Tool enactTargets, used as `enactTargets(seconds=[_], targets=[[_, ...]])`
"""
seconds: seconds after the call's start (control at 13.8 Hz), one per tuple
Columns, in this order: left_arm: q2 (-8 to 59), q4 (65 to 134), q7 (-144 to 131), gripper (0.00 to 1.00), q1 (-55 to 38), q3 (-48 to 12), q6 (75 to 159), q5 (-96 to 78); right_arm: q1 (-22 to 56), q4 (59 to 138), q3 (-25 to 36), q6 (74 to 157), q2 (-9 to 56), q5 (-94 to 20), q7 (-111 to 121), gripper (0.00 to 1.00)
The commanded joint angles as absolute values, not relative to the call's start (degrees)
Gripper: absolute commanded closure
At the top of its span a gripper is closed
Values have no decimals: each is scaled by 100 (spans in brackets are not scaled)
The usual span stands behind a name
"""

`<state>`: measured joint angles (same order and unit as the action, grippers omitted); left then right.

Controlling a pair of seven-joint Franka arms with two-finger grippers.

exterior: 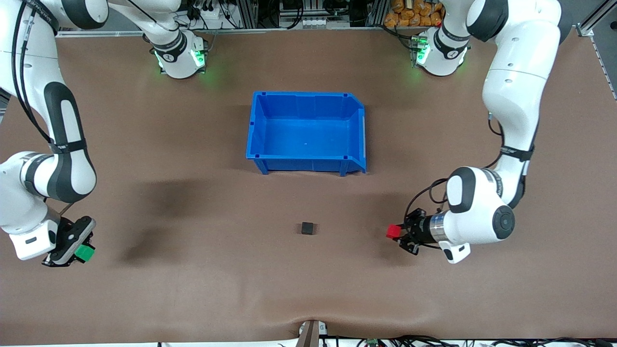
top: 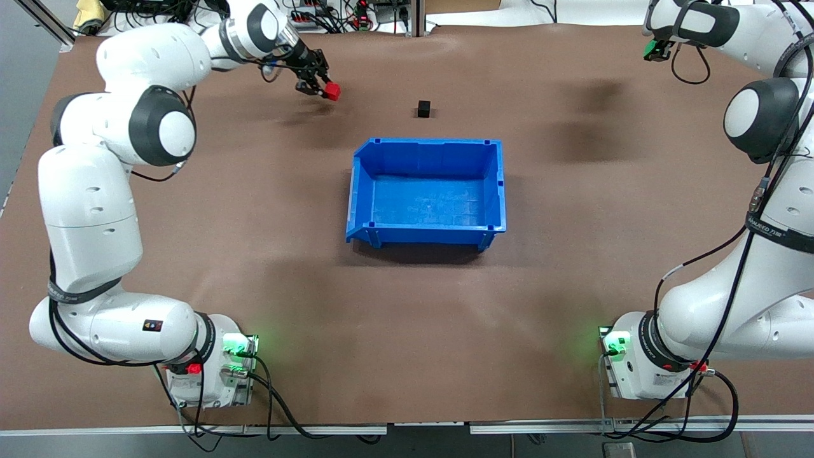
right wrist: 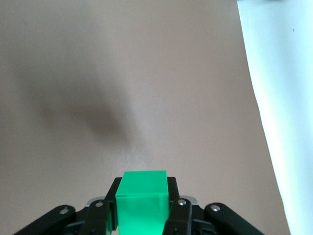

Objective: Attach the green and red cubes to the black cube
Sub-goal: 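Carry red toward the black cube with the left gripper while the right carries green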

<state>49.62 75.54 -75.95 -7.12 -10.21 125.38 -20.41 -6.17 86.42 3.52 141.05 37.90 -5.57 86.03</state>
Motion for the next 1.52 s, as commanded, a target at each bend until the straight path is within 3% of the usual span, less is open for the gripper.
enactTargets(seconds=[0.0,0.29,0.65,1.01,1.44], targets=[[5220,7322,-8181,100,-1045,-993,12936,-2206,-475,8455,352,14141,3946,-606,8736,100],[5738,6655,-8962,100,-1326,-1037,13130,-2224,43,8359,352,14335,4034,-641,8657,100],[5976,6592,-9132,100,-1722,-1055,13763,-2407,553,8297,334,14238,4034,-817,8429,100],[6230,6092,-9219,100,-2038,-1046,13790,-2856,940,8271,115,13685,3999,-826,7690,100],[6275,6117,-9211,100,-2267,-914,13799,-2830,958,8271,-123,13315,3990,-835,7673,100]])
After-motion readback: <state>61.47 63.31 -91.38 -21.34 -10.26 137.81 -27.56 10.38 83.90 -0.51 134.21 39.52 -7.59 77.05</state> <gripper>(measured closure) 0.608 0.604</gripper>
